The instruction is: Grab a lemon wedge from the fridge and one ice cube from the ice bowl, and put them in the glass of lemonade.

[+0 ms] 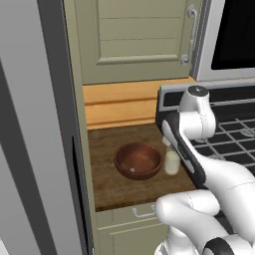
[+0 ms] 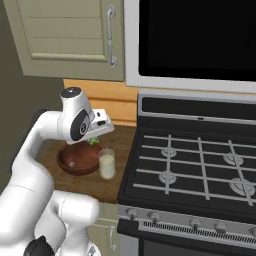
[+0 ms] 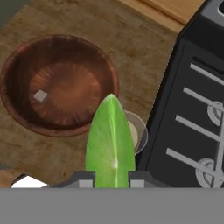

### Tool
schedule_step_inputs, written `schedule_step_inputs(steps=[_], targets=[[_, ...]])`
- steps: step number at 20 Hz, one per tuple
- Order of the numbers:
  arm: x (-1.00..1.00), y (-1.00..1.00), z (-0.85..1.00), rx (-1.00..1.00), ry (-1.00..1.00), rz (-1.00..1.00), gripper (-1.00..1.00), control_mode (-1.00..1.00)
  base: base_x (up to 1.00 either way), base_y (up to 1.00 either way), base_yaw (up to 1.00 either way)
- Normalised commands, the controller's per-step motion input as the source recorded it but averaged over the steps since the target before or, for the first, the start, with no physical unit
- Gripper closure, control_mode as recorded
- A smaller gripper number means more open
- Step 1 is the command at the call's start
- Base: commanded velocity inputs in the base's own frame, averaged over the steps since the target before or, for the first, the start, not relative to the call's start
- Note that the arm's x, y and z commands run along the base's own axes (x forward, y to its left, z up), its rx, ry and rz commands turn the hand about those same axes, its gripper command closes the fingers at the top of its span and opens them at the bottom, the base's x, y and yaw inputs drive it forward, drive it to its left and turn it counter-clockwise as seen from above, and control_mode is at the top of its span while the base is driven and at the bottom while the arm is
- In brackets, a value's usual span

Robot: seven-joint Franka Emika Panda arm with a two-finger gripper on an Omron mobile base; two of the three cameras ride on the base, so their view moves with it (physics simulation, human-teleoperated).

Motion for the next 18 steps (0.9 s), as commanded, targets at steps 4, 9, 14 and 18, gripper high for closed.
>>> schedule_step_inputs(steps=[4, 9, 14, 18], targets=[[0.13, -0.08, -0.60, -0.02, 0.12, 0.00, 1.00, -1.00, 0.00, 0.00, 0.00], [0.20, -0.27, -0.59, 0.00, 0.05, 0.00, 1.00, -1.00, 0.00, 0.00, 0.00], [0.04, -0.25, -0.34, 0.00, 0.02, 0.00, 1.00, -1.00, 0.00, 0.00, 0.00], [0.01, -0.07, -0.30, 0.00, 0.00, 0.00, 1.00, -1.00, 0.00, 0.00, 0.00]])
